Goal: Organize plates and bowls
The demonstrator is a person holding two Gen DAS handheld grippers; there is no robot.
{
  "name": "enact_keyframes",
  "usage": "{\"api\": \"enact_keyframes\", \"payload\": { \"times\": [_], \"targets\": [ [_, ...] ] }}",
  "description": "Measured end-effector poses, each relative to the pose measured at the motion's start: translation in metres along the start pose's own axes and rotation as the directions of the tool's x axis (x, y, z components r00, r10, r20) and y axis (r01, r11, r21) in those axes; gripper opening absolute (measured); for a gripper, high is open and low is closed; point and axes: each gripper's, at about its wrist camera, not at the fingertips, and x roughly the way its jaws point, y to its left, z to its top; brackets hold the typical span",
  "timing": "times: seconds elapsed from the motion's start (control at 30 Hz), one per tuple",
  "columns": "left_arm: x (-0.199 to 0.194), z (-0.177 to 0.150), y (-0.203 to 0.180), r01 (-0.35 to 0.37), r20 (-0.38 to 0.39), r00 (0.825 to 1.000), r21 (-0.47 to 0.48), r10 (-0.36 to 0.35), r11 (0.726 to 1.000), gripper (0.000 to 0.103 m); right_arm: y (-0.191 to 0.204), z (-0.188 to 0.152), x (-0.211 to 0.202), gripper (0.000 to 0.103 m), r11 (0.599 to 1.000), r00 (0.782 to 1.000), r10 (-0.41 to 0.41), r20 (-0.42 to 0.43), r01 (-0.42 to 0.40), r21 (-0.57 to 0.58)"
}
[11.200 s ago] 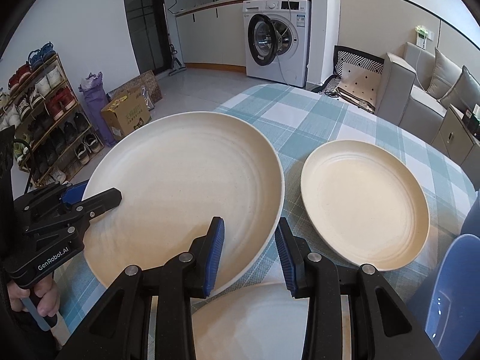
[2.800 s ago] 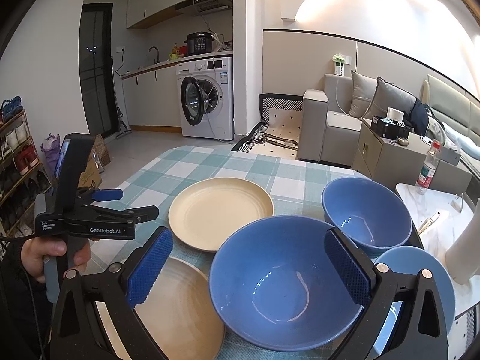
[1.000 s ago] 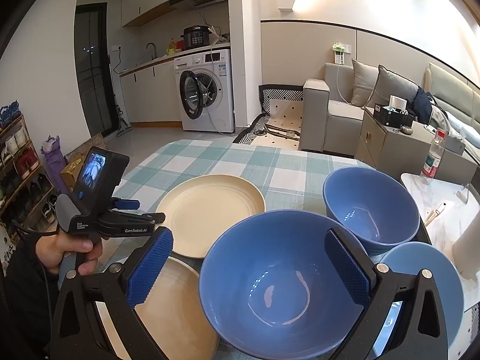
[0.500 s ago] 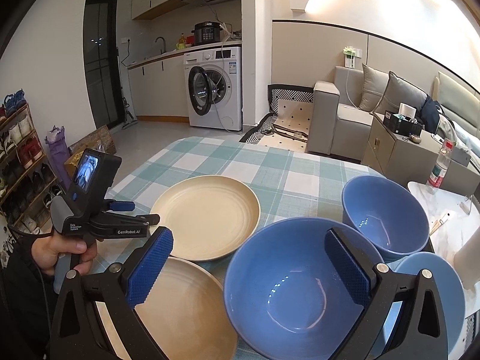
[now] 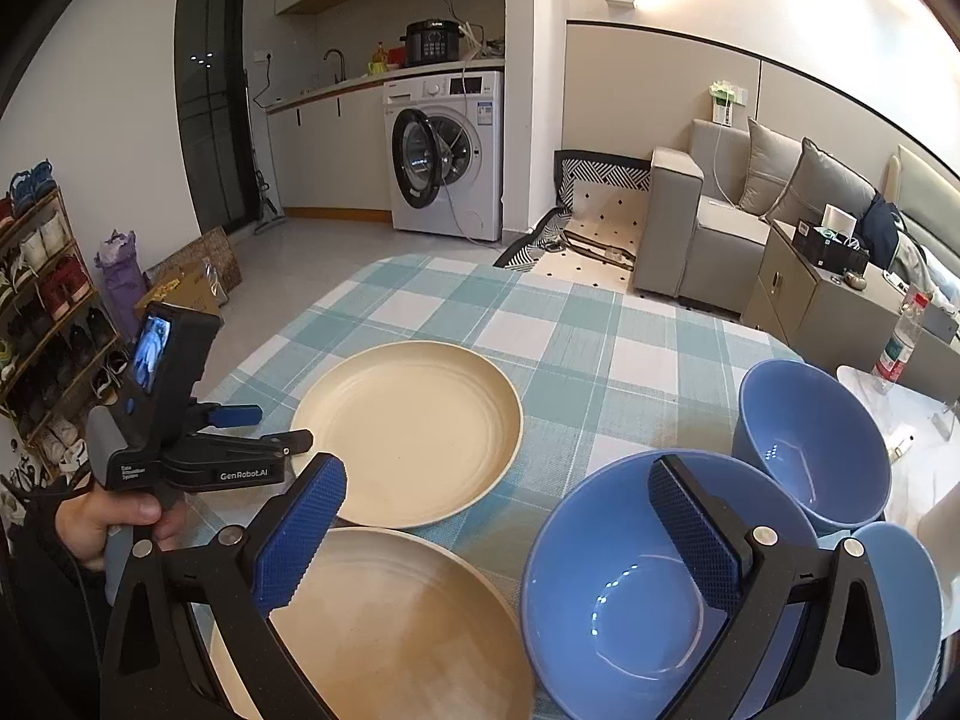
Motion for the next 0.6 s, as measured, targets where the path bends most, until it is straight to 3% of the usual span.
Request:
{"api": "enact_keyframes", "payload": {
  "times": [0.6],
  "targets": [
    [-0.003,-0.004,0.019,0.001,-0.008,1.000,-0.020,-0.001,1.000,0.070,0.026,0.023,0.054,0.102,0.999,0.997,0.027,-0.069,-0.025,0.028]
  ]
}}
